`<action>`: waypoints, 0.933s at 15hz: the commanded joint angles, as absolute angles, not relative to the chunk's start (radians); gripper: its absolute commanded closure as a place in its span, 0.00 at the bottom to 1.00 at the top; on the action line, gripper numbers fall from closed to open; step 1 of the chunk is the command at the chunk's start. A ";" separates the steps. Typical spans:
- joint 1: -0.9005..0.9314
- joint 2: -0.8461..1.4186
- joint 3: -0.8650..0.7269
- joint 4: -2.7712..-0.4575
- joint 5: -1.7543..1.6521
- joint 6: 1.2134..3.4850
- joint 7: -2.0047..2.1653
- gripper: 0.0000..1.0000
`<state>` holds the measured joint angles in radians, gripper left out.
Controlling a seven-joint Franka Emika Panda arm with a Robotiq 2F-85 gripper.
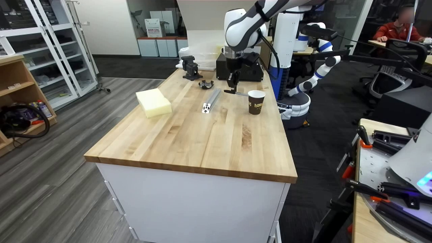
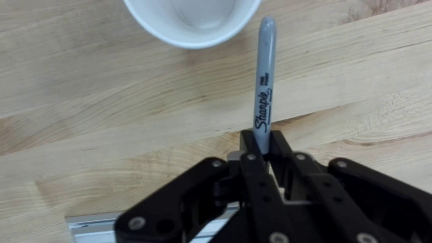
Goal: Pick up the pen from the table and put it in the cup.
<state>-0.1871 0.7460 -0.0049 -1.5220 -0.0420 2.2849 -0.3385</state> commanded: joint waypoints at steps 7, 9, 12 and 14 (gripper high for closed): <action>-0.290 0.641 0.056 -1.667 0.069 2.422 -0.491 0.97; -0.296 0.632 0.062 -1.666 0.079 2.386 -0.509 0.97; -0.291 0.625 0.061 -1.655 0.086 2.316 -0.516 0.97; -0.288 0.617 0.057 -1.657 0.090 2.294 -0.521 0.97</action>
<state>-0.2671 0.6715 0.0378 -1.6144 0.0692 2.3403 -0.4920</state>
